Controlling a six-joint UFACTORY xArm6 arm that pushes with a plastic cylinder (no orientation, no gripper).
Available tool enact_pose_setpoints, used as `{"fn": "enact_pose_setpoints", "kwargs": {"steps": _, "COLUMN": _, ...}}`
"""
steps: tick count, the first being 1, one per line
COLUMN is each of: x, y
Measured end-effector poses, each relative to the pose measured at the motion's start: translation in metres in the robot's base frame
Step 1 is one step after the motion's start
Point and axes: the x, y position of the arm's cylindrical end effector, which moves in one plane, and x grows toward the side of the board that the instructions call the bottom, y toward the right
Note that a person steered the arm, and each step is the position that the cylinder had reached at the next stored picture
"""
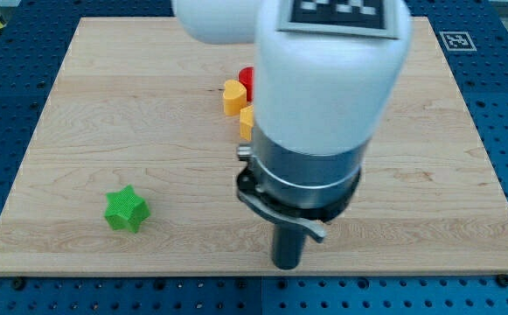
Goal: Push green star closer to the yellow heart
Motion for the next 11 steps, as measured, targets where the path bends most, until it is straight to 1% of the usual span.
{"fn": "enact_pose_setpoints", "kwargs": {"steps": 1, "x": 0.0, "y": 0.0}}
{"fn": "enact_pose_setpoints", "kwargs": {"steps": 2, "x": 0.002, "y": -0.023}}
{"fn": "enact_pose_setpoints", "kwargs": {"steps": 3, "x": 0.003, "y": -0.085}}
{"fn": "enact_pose_setpoints", "kwargs": {"steps": 4, "x": 0.002, "y": -0.159}}
{"fn": "enact_pose_setpoints", "kwargs": {"steps": 5, "x": -0.019, "y": -0.178}}
{"fn": "enact_pose_setpoints", "kwargs": {"steps": 7, "x": -0.039, "y": -0.178}}
{"fn": "enact_pose_setpoints", "kwargs": {"steps": 9, "x": -0.05, "y": -0.176}}
{"fn": "enact_pose_setpoints", "kwargs": {"steps": 10, "x": -0.072, "y": -0.176}}
{"fn": "enact_pose_setpoints", "kwargs": {"steps": 11, "x": -0.076, "y": -0.176}}
